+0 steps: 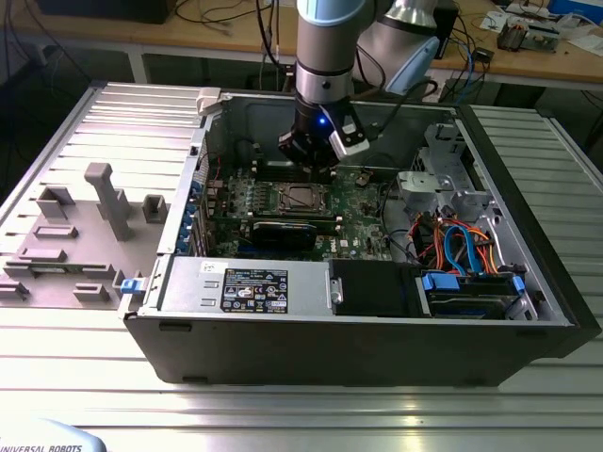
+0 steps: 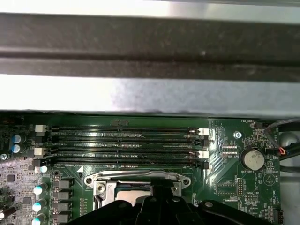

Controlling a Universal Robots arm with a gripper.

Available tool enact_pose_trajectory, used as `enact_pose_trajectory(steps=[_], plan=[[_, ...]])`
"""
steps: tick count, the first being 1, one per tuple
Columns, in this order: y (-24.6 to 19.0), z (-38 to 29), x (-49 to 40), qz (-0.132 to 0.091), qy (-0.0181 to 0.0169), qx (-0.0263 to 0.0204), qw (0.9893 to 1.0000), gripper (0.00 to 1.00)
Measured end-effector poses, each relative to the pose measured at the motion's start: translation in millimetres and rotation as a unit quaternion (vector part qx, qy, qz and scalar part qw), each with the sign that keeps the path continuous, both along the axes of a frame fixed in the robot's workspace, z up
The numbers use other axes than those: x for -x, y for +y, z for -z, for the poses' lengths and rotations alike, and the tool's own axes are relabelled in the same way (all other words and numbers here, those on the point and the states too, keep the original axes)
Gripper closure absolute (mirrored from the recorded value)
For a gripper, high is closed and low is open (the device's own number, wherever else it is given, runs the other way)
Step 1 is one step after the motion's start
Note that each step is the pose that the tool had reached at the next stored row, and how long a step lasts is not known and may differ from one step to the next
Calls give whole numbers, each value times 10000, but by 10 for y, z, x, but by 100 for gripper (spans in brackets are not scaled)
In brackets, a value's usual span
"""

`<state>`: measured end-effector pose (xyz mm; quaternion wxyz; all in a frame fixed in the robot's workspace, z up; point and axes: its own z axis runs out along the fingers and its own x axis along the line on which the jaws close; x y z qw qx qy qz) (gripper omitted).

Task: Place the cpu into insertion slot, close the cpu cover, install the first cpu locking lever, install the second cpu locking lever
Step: 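Install the second cpu locking lever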

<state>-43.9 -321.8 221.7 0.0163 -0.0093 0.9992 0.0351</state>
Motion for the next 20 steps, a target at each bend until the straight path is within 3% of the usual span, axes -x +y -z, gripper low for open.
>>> enact_pose_trajectory(steps=[3,14,17,20], plan=[[0,-45,0,0,0,0,10000,89],[-1,-50,0,0,0,0,10000,89],[-22,-50,0,0,0,0,10000,89],[-69,-49,0,0,0,0,10000,89]])
